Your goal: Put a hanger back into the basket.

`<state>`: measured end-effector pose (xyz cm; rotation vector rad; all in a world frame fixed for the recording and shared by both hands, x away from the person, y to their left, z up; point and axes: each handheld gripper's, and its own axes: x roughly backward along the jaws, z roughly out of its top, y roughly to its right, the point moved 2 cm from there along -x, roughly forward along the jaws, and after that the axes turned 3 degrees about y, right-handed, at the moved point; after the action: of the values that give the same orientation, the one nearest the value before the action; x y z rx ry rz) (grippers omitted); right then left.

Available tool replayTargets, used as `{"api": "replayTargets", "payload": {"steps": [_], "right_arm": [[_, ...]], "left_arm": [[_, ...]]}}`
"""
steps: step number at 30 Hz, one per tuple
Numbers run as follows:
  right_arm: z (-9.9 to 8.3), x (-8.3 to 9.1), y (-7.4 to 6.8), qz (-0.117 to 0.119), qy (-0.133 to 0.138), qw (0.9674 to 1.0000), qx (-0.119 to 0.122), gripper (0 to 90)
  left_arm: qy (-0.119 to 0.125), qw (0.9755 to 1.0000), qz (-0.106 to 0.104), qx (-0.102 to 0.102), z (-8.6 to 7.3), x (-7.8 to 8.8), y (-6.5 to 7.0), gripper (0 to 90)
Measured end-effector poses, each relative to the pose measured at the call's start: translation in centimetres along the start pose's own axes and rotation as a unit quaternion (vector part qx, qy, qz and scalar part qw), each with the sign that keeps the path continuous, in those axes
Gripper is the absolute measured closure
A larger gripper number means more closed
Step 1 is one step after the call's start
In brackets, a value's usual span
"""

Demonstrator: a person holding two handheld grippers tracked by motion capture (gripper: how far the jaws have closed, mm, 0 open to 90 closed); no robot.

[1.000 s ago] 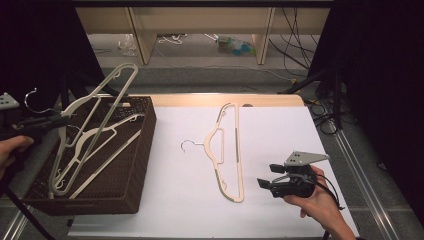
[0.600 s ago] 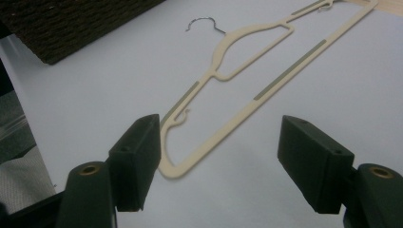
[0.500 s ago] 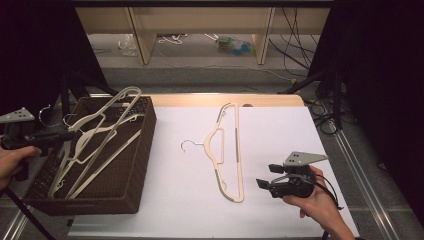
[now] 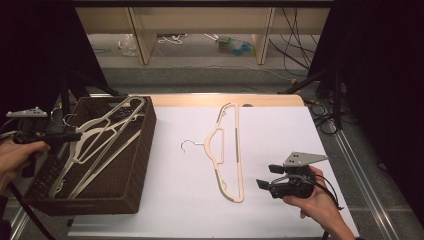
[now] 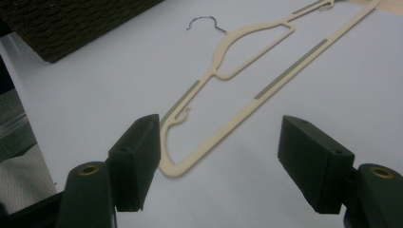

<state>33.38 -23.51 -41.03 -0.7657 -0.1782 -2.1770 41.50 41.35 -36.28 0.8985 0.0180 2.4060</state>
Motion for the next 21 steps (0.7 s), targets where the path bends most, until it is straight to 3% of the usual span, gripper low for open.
{"api": "replayTargets", "payload": {"steps": [3,8,13,18,21], "right_arm": [[0.0,0.0,0.1,0.000,0.001,1.0000,0.002,31.7],[-0.1,-0.1,0.1,0.000,0.001,1.0000,0.003,31.7],[0.0,0.0,0.1,0.001,0.000,1.0000,0.000,31.7],[-0.1,-0.1,0.2,0.002,-0.003,1.0000,0.000,31.7],[-0.1,-0.2,0.0,0.003,-0.002,1.0000,-0.001,31.7]], "left_arm": [[-0.008,1.0000,-0.005,0.003,0.1,-0.9,-0.2,85.9],[-0.032,0.9995,0.004,0.004,0.1,-2.1,-0.5,85.7],[-0.015,0.9985,0.046,0.027,-0.6,-2.8,-1.8,83.8],[-0.011,0.9972,0.066,0.032,-1.2,-3.0,-2.0,81.5],[-0.003,0.9939,0.102,0.042,-1.1,-2.7,-1.9,76.9]]}}
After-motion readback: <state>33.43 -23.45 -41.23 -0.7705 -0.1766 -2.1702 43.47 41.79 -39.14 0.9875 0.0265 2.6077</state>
